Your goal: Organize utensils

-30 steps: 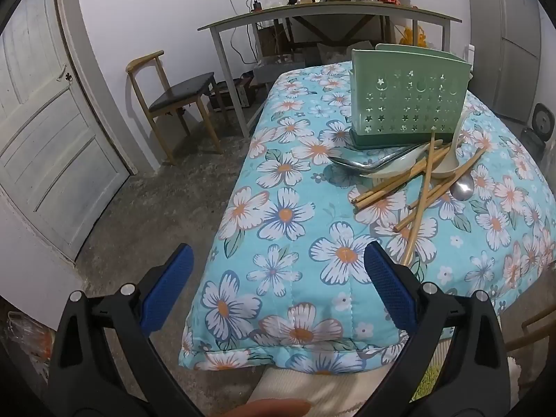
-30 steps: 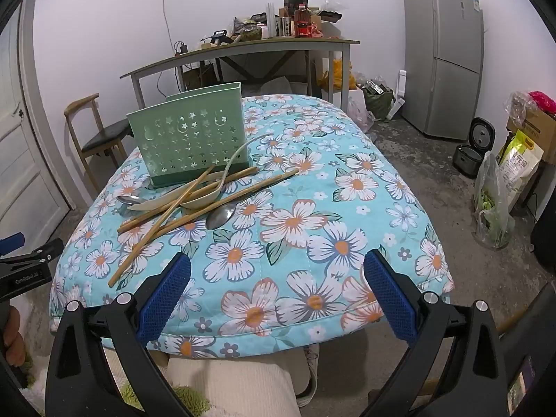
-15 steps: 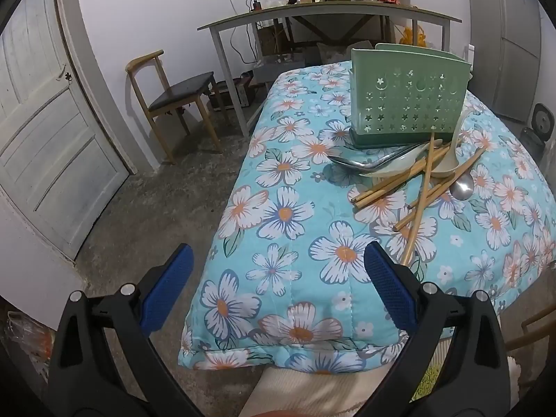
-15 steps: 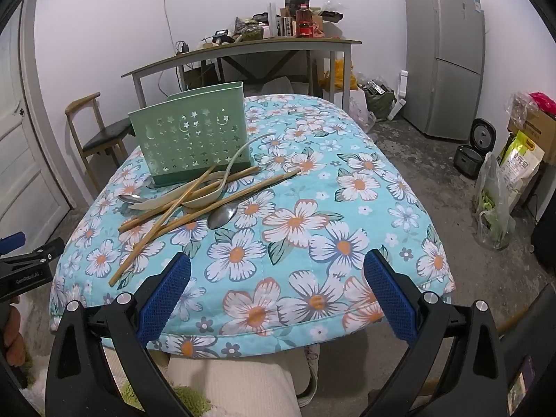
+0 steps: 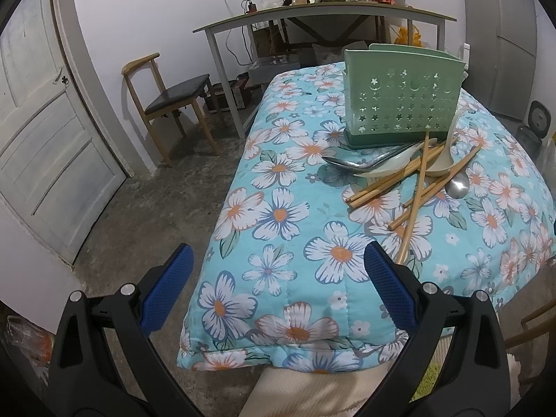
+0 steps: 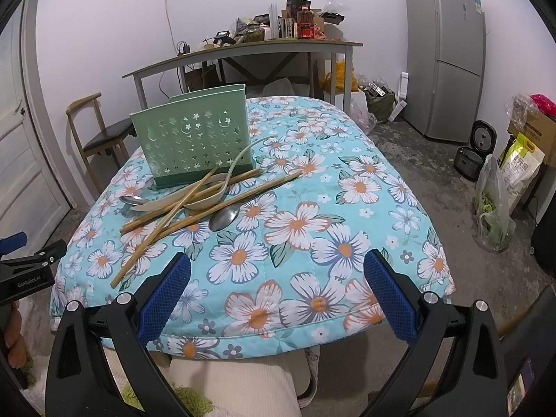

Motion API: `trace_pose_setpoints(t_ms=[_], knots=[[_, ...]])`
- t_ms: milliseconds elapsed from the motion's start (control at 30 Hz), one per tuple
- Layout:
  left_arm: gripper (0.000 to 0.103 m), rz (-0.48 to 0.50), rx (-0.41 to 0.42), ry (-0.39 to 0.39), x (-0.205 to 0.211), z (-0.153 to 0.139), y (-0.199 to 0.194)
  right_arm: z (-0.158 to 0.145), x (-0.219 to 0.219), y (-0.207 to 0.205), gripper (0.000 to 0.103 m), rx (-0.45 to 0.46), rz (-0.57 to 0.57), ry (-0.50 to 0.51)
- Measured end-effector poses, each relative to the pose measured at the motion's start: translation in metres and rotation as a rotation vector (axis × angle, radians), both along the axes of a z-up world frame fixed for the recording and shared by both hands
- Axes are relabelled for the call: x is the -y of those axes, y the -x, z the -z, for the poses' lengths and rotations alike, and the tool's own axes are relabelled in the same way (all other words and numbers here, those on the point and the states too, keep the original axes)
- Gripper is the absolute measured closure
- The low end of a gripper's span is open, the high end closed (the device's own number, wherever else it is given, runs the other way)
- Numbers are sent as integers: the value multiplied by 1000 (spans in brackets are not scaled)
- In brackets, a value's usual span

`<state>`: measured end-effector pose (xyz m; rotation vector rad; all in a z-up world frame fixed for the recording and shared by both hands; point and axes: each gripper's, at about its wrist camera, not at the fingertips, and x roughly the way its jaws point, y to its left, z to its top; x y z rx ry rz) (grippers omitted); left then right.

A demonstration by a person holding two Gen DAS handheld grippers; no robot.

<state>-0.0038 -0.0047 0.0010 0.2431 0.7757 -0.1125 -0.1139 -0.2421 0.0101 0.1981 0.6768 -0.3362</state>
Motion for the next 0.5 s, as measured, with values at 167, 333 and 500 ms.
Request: trace_pose_setpoints(t_ms=[167, 333, 500], knots=[[8, 1, 3, 1, 0, -1, 1, -1, 0, 1, 6, 1, 1, 2], [8, 2, 5, 2, 0, -1, 0, -1, -1, 0, 6, 2, -1, 3], [8, 7, 11, 3, -1, -3, 0, -3, -2, -1, 6, 3, -2, 6]])
